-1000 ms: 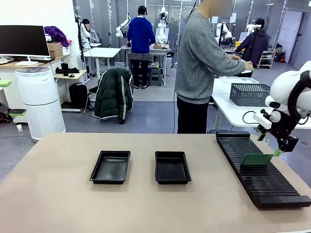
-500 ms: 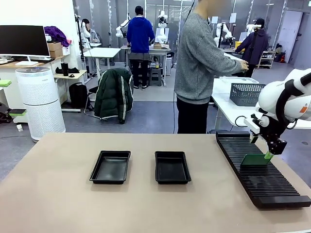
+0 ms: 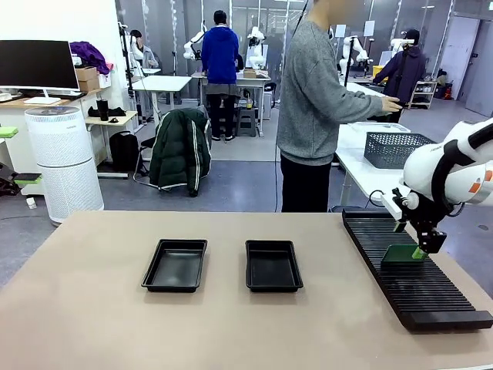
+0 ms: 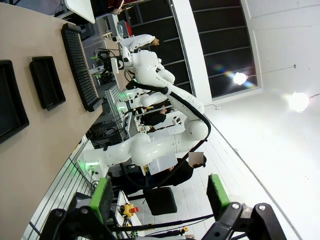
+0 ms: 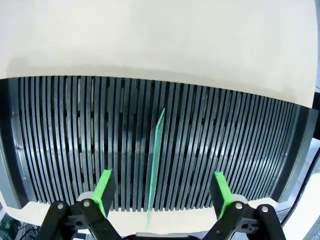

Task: Inspect and transfer BCBs to ESD trays.
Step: Pick up the Blank PCB from the PCB Rack and place it in the left ESD tray.

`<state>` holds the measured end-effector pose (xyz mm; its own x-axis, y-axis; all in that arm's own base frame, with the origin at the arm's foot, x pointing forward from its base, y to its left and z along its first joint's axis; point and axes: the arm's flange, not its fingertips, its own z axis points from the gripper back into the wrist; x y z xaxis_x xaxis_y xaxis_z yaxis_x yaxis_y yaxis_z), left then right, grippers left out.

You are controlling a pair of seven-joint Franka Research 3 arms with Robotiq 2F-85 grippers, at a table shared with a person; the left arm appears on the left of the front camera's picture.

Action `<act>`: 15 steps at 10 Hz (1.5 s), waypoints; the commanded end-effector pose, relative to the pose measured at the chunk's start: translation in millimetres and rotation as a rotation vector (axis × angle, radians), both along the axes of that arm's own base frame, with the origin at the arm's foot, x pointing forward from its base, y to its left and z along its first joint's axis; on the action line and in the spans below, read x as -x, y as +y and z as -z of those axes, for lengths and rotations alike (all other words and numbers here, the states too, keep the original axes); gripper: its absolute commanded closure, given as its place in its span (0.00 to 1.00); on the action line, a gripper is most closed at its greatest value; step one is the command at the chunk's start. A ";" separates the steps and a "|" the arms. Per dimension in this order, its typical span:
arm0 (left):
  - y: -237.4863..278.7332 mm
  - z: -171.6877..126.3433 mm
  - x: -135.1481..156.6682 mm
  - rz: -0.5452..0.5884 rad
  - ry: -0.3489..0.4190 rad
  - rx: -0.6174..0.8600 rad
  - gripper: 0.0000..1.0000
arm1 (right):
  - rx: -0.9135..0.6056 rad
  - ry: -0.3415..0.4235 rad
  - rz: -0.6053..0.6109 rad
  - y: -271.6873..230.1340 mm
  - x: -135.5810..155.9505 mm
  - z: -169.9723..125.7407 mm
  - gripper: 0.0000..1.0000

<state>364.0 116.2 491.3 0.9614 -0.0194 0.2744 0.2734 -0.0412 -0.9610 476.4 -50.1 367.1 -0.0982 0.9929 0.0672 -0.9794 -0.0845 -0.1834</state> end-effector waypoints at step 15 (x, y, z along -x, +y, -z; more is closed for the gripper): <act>-0.6 -0.6 1.5 -0.007 0.010 0.001 0.00 | 0.000 0.015 0.051 -7.2 0.7 0.0 1.00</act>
